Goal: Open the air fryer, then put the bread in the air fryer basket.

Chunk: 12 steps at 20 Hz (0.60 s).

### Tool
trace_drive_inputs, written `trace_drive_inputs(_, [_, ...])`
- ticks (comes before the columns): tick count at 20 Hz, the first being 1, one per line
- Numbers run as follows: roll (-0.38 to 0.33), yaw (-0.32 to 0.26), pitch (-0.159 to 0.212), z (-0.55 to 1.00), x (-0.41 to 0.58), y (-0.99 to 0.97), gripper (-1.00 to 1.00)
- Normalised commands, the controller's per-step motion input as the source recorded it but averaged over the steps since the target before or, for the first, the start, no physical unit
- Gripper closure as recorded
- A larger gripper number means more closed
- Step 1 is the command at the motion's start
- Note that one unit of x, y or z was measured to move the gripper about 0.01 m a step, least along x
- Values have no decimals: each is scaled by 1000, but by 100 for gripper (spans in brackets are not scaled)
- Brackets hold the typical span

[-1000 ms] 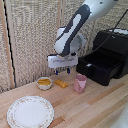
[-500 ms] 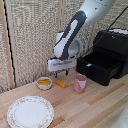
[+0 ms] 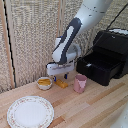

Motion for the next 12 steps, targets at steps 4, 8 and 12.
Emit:
trace_drive_inputs(4, [-85,222,104,-191,52,-285,-100])
trace_drive_inputs(8, [-87,222,109,-198,65,-316,-100])
trace_drive_inputs(12, [-27,148,27,-99,106,-143,100])
